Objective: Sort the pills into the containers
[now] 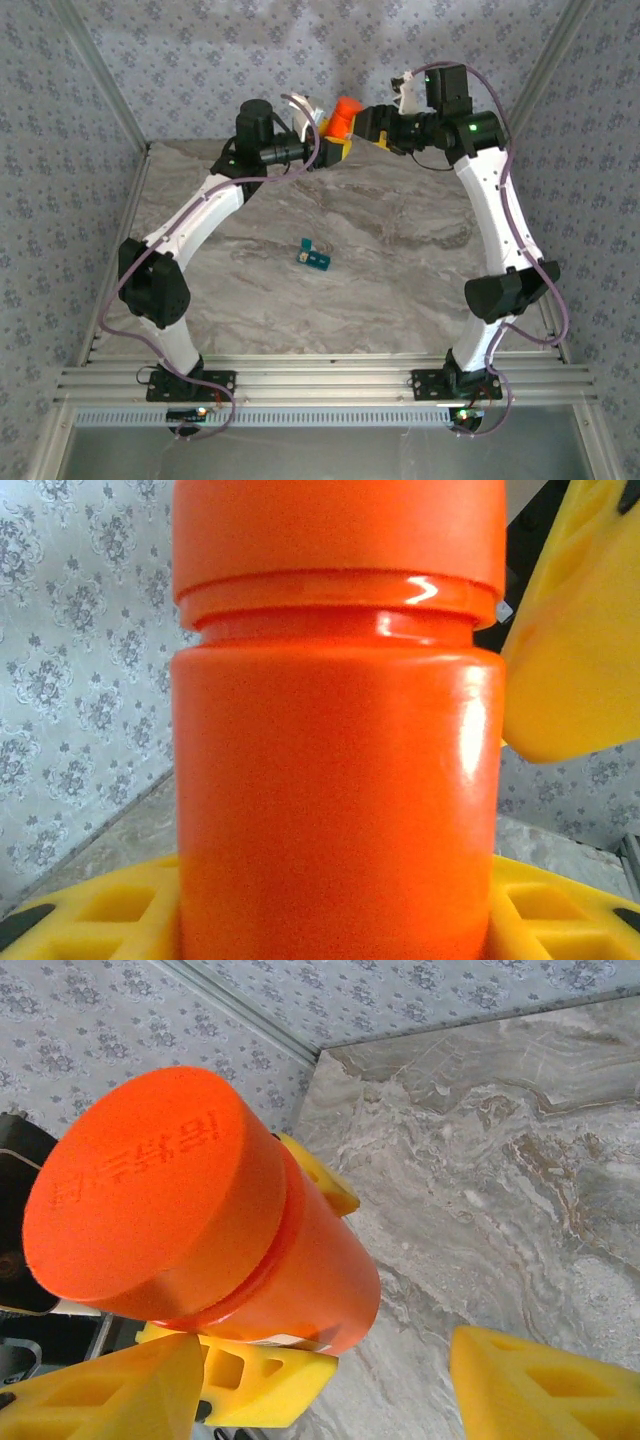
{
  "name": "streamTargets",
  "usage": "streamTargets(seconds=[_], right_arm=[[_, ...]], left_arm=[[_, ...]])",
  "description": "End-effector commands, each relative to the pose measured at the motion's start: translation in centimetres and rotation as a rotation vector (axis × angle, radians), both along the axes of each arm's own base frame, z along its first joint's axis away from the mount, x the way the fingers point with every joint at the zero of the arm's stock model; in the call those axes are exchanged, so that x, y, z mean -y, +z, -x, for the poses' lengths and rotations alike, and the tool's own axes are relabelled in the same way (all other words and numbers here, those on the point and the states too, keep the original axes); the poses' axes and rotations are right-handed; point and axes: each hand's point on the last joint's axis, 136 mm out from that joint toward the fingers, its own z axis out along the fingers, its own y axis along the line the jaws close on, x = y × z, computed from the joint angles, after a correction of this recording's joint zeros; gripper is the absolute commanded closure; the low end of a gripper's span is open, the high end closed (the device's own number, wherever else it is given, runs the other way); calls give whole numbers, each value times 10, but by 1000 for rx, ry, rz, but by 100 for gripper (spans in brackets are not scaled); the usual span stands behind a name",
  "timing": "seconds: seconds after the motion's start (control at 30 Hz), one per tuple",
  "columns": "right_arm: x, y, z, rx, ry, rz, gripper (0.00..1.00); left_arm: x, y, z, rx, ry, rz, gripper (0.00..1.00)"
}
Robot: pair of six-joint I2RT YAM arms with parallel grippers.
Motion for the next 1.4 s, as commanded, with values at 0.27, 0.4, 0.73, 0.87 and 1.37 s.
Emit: streamTargets(seconds=[0.27,0.4,0.73,0.87,1.37], right_arm=[[25,65,10,168,4,-108,27],[43,71,-3,212,-28,-146,27],[35,63,-30,197,20,-165,26],[22,55,-30,187,64,-132,25],[-10,47,-18,203,160,-98,24]], left_arm=[[0,26,2,74,-21,44,100],[2,22,5,61,-49,40,100],[7,15,8,16,-94,31,100],[8,14,9,7,-103,30,100],[11,14,14,-15,-122,32,100]])
